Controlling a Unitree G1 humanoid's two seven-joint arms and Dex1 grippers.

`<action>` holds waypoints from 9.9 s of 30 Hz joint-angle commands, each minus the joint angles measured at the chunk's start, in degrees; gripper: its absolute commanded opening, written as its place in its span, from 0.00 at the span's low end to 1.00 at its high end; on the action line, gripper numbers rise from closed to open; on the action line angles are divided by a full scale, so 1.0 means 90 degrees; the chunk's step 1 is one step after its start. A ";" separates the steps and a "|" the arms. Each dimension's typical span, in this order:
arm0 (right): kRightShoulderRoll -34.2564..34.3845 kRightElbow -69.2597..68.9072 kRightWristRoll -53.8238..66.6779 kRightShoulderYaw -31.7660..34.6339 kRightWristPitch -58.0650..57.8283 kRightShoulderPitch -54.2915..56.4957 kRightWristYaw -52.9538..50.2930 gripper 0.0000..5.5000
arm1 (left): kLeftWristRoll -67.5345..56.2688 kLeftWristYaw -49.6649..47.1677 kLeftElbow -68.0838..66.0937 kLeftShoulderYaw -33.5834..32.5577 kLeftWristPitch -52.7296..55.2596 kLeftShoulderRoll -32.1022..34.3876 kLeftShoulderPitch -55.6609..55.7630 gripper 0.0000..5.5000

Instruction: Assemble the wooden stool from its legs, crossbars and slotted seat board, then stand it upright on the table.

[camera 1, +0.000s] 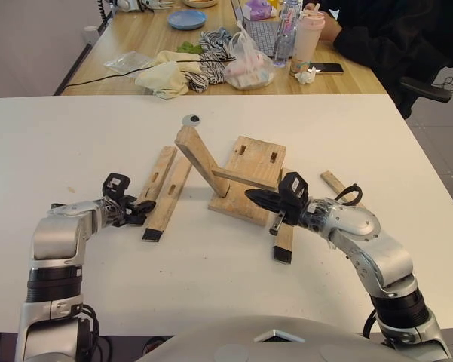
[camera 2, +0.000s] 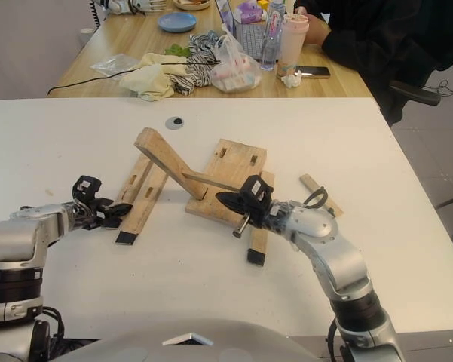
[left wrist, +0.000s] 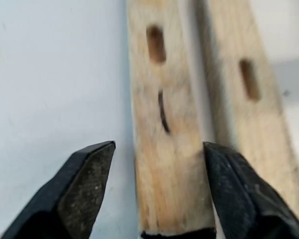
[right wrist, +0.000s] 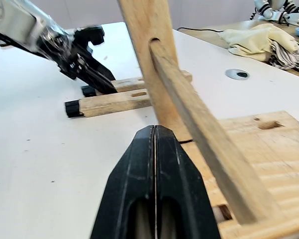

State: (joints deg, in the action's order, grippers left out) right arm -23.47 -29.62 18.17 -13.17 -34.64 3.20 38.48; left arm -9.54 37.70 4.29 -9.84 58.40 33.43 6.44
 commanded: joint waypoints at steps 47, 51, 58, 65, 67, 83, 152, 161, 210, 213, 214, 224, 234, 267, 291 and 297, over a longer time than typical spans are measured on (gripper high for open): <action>0.0219 0.4891 0.7147 0.3711 -0.2336 0.6105 -0.0011 0.45 | -0.3500 0.4759 -0.2784 0.0653 -0.0651 0.0049 0.6056 0.36; 0.0267 0.4788 0.6883 0.3664 -0.2172 0.6079 -0.0088 0.42 | -0.3517 0.4545 -0.2747 0.0567 -0.0676 -0.0027 0.6023 0.45; -0.0408 0.4398 0.5108 0.3080 -0.1432 0.5295 0.0663 0.37 | -0.3869 0.4092 -0.2505 -0.0035 -0.0518 0.0047 0.5856 0.54; -0.0771 0.4135 0.4573 0.3386 -0.1342 0.4284 0.0892 0.37 | -0.4398 0.3264 -0.1927 -0.0838 -0.0390 0.0026 0.5268 0.54; -0.0929 0.3916 0.4320 0.3340 -0.1264 0.3915 0.1077 0.37 | -0.4333 0.2854 -0.1687 -0.0910 -0.0543 -0.0056 0.4981 0.51; -0.1922 0.1977 0.2984 0.2705 -0.0732 0.1767 0.2135 0.37 | -0.3330 0.1378 0.0047 0.0338 -0.1046 -0.0146 0.2952 0.23; -0.3169 0.2401 0.0778 -0.0113 -0.0074 0.3524 0.3967 0.37 | -0.1201 0.3800 -0.0874 0.3878 -0.0844 0.1269 0.6088 0.44; -0.3019 0.2622 0.0562 -0.0518 -0.0271 0.4042 0.4122 0.37 | -0.0229 0.4569 -0.0700 0.5481 -0.0673 0.0572 0.6782 0.44; -0.1192 0.4437 -0.1162 -0.2061 -0.0410 0.6201 0.5117 0.37 | 0.0351 0.3487 -0.0350 0.4866 -0.0755 -0.0041 0.4880 0.07; -0.1102 0.4474 -0.1194 -0.2050 -0.0457 0.6171 0.5044 0.37 | 0.0371 0.3533 -0.0349 0.4947 -0.0741 -0.0017 0.4881 0.07; -0.1071 0.4467 -0.1193 -0.2040 -0.0471 0.6163 0.5024 0.37 | 0.0395 0.3547 -0.0371 0.4985 -0.0737 -0.0025 0.4879 0.07; -0.0763 0.3751 -0.0900 -0.1912 -0.0770 0.5776 0.4739 0.37 | 0.0530 0.3658 -0.0720 0.5207 -0.1046 -0.0095 0.4831 0.18; -0.1050 0.3775 -0.0672 -0.1204 -0.0766 0.5706 0.4484 0.55 | 0.0167 0.4256 -0.1208 0.3863 -0.1610 0.0247 0.5979 0.22; 0.2511 0.1371 -0.0396 0.0218 -0.0621 0.1416 -0.2973 0.02 | -0.1831 -0.1597 0.1647 -0.0256 0.0465 -0.1998 0.1487 0.00; -0.0221 0.1592 -0.0155 0.0091 -0.1480 0.2157 -0.0057 0.02 | -0.0998 -0.2203 -0.1779 -0.0145 -0.3849 -0.2545 0.2133 0.00; -0.1066 0.2514 -0.0274 0.0433 -0.0895 0.2228 0.0600 0.02 | -0.1704 -0.1785 0.0664 -0.0302 -0.2026 -0.1527 0.0505 0.00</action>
State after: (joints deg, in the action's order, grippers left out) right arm -33.08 -10.34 17.05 -8.91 -45.56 22.27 43.70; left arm -24.03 18.74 4.59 -14.62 34.75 14.81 13.80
